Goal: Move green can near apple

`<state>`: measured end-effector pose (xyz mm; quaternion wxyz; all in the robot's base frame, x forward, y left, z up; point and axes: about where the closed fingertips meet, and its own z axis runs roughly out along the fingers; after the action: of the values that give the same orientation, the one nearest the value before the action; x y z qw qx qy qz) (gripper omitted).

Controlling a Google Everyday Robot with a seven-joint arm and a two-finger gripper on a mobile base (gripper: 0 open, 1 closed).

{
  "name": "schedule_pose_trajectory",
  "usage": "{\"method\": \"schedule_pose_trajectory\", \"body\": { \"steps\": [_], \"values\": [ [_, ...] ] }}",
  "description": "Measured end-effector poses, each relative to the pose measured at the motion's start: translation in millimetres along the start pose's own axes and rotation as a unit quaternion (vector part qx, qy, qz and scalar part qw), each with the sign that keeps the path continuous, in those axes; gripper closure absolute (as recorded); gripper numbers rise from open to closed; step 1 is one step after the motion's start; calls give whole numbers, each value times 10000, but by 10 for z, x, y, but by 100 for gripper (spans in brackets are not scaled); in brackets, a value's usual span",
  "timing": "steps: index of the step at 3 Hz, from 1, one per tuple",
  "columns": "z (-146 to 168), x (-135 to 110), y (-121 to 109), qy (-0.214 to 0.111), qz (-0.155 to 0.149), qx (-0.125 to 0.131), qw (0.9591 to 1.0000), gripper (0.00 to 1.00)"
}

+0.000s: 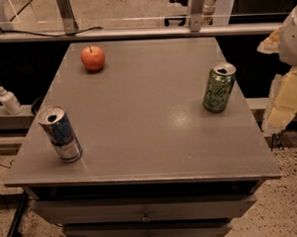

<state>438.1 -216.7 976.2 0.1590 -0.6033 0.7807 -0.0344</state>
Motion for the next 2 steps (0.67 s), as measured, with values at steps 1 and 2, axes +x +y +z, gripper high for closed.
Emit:
{"method": "schedule_pose_trajectory", "body": {
  "steps": [1, 2],
  "values": [
    [0, 0, 0, 0, 0, 1, 10000, 0],
    [169, 48, -52, -89, 103, -147, 9998, 0]
  ]
}}
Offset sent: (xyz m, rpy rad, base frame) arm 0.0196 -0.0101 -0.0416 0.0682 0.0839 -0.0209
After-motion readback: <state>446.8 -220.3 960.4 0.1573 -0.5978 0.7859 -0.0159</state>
